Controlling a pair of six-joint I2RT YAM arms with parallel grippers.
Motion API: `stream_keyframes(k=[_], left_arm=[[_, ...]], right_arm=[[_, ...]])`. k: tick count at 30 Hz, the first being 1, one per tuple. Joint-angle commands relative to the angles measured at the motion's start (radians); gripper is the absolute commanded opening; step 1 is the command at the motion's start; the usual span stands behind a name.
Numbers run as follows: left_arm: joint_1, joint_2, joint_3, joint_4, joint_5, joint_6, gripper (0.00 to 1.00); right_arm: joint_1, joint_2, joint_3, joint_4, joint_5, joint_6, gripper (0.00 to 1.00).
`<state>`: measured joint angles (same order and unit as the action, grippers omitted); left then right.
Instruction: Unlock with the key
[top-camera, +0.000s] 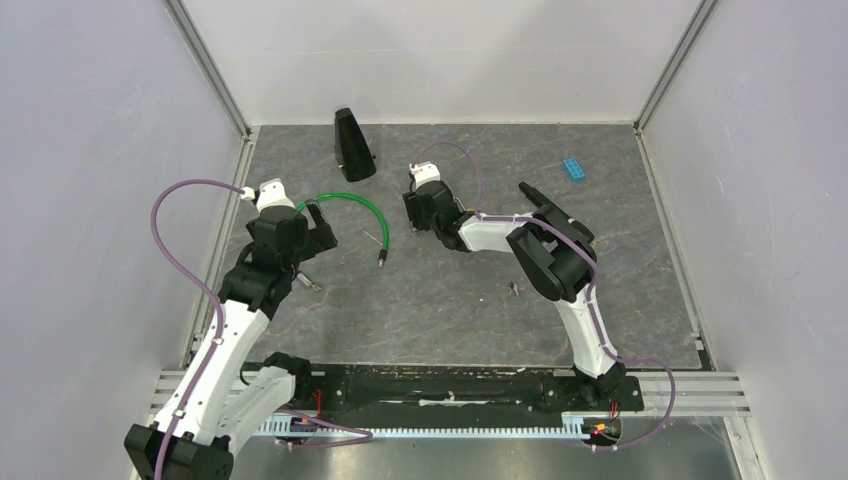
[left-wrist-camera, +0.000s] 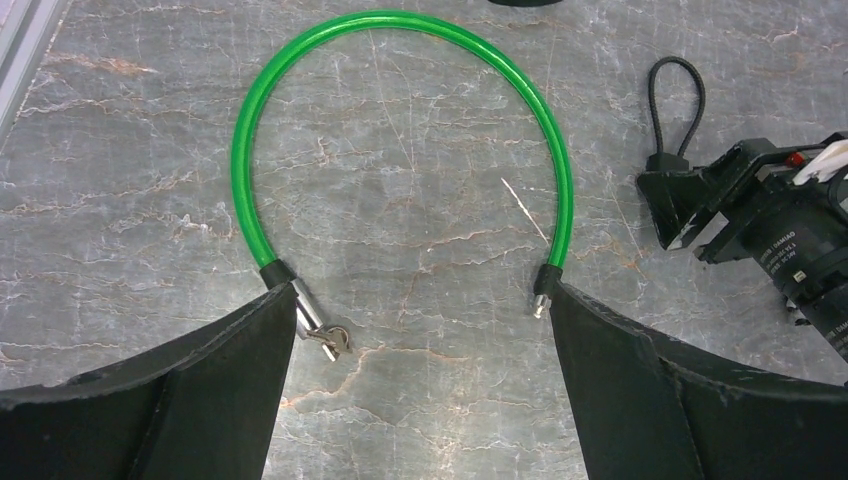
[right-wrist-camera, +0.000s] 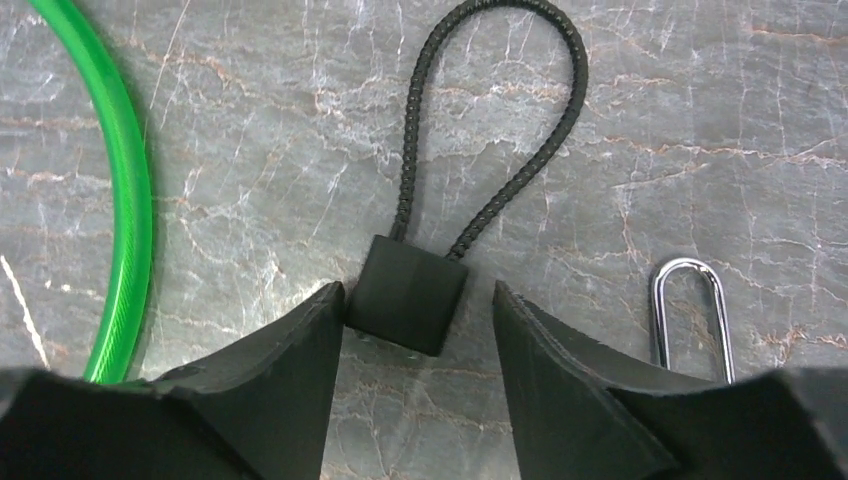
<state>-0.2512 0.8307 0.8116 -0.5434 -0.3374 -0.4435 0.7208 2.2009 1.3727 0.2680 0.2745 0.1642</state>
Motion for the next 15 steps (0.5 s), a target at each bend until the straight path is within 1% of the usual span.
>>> stream_keyframes(k=[1,5,8,10,13,15], left_arm=[[-0.002,0.001,-0.001,0.039,0.006,0.037,1.0],[-0.002,-0.001,-0.002,0.037,-0.002,0.038,0.99],[-0.002,-0.004,-0.003,0.037,0.0,0.037,0.99],[-0.002,-0.003,-0.003,0.037,0.001,0.037,0.99],[-0.002,-0.001,-0.003,0.037,0.004,0.035,0.99],[-0.002,-0.003,-0.003,0.037,0.004,0.035,0.99]], right_arm=[[-0.004,0.041,0.079,-0.081,0.032,0.039,0.55],[-0.003,0.022,0.039,-0.098,0.022,0.046,0.25],[-0.003,-0.041,-0.049,-0.099,-0.012,0.053,0.12],[0.001,-0.107,-0.132,-0.104,-0.045,0.062,0.09],[0.019,-0.231,-0.274,-0.145,-0.076,0.074,0.09],[0.038,-0.314,-0.352,-0.202,-0.104,0.074,0.1]])
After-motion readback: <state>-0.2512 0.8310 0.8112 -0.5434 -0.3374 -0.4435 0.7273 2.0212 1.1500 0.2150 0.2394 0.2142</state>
